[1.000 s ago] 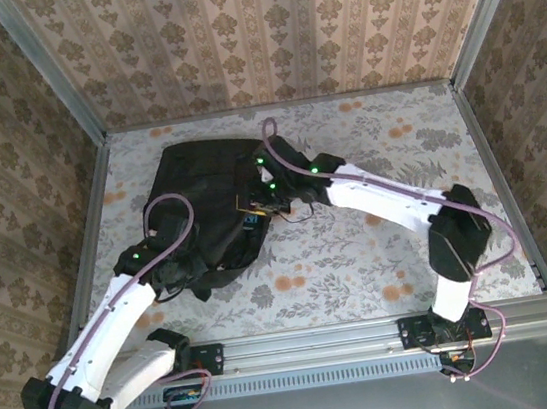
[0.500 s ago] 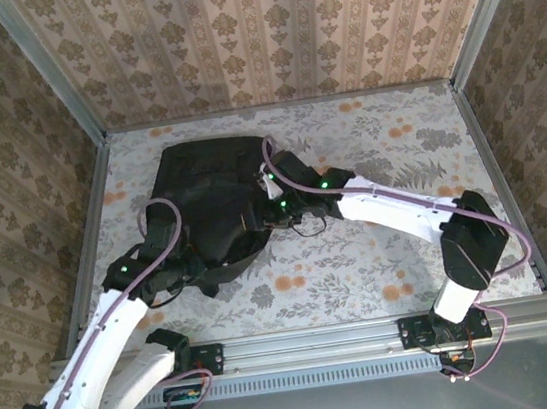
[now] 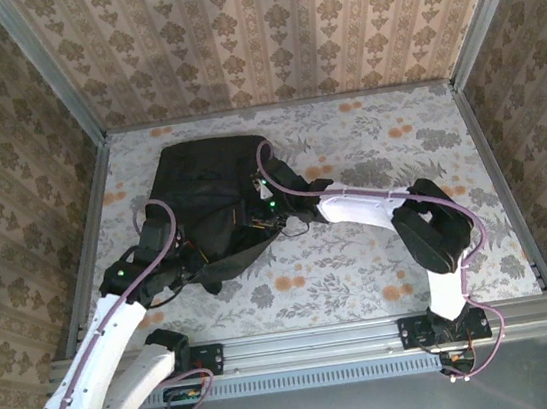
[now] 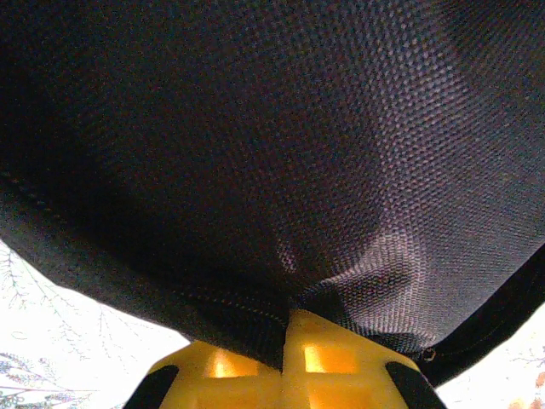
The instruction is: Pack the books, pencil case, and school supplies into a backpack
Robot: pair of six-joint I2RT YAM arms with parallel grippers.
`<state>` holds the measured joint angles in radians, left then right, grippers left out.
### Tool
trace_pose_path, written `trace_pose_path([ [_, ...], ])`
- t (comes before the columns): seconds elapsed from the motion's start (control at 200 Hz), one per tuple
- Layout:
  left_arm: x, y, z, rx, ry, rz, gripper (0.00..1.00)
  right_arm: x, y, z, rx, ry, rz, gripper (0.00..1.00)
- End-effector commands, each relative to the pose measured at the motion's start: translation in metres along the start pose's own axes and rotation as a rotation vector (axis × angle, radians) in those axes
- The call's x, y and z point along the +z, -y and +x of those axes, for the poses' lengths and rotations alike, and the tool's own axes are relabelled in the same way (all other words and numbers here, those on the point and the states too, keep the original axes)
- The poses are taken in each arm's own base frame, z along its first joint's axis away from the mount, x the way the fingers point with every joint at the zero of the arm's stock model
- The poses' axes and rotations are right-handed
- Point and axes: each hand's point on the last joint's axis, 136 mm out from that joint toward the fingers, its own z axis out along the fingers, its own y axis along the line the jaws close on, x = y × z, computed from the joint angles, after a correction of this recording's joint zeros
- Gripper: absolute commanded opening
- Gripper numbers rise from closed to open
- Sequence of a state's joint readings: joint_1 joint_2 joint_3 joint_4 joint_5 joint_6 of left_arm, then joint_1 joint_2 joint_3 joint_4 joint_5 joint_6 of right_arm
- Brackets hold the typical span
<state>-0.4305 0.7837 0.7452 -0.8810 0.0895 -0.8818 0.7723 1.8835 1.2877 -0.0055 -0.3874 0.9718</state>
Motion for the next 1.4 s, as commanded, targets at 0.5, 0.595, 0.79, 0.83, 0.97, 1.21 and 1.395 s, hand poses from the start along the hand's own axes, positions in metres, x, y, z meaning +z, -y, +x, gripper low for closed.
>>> trace_pose_path([
  [0.5,0.006,-0.021,-0.024,-0.02,0.057,-0.118,0.0,-0.101,-0.088,0.002,-0.1,0.059,-0.219,0.0],
  [0.595,0.005,-0.018,-0.027,-0.034,0.057,-0.094,0.0,-0.111,-0.072,0.015,-0.123,0.043,-0.165,0.0],
  [0.79,0.007,0.003,-0.026,-0.07,0.036,0.02,0.0,-0.081,-0.035,0.032,-0.083,0.028,-0.048,0.47],
  [0.83,0.006,0.006,-0.026,-0.077,0.035,0.035,0.0,-0.072,-0.03,0.029,-0.05,0.04,-0.053,0.47],
  [0.97,0.003,0.013,-0.027,-0.09,0.041,0.069,0.0,-0.051,-0.029,0.007,0.082,0.156,-0.11,0.46],
  [1.21,0.002,0.023,-0.028,-0.131,0.051,0.133,0.0,-0.021,-0.004,-0.007,0.251,0.244,0.0,0.65],
  [1.395,0.001,0.048,-0.036,-0.141,0.061,0.231,0.0,0.003,0.003,-0.005,0.297,0.229,-0.033,0.8],
])
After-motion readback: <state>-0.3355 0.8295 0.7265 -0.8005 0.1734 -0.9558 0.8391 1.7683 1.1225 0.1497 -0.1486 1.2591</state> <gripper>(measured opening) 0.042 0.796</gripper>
